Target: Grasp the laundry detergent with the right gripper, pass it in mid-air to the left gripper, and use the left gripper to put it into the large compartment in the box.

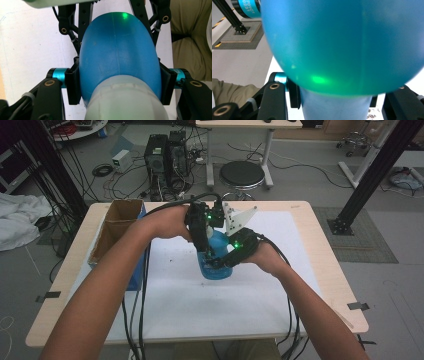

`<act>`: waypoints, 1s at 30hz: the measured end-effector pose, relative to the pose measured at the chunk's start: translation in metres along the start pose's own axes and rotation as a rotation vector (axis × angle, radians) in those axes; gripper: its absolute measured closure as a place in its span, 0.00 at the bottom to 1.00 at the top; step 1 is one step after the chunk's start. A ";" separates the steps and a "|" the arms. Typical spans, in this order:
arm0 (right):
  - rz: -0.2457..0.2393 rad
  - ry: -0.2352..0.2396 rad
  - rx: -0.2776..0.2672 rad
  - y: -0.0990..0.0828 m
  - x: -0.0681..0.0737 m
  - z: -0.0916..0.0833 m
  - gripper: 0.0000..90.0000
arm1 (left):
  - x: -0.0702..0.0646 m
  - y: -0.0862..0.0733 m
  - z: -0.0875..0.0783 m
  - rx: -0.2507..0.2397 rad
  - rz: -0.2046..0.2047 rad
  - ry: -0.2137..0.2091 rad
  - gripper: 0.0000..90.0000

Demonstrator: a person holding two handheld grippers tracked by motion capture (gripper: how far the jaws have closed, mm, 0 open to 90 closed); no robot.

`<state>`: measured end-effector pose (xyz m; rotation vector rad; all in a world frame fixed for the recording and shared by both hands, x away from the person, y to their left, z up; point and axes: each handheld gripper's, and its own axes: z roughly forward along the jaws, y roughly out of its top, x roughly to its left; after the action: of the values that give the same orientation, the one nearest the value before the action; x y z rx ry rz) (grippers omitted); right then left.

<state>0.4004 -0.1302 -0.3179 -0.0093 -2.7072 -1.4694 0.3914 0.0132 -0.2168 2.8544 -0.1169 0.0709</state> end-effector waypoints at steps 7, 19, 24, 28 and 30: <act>-0.023 0.001 0.006 0.002 0.003 -0.001 0.50 | -0.003 0.003 -0.002 0.006 0.002 -0.001 0.41; -0.008 0.011 0.025 0.000 0.005 -0.017 0.25 | -0.008 0.006 -0.012 0.041 0.003 -0.005 0.42; 0.019 0.002 0.042 -0.005 0.008 -0.030 0.13 | -0.008 -0.003 -0.020 0.038 -0.038 0.022 0.42; 0.073 -0.046 0.095 -0.010 0.011 -0.042 0.13 | -0.008 -0.011 -0.025 0.044 -0.078 0.047 0.42; 0.090 -0.057 0.121 -0.014 0.012 -0.048 0.13 | -0.007 -0.014 -0.026 0.053 -0.112 0.058 0.42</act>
<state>0.3902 -0.1777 -0.3028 -0.1671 -2.7958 -1.2994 0.3843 0.0343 -0.1957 2.9024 0.0569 0.1354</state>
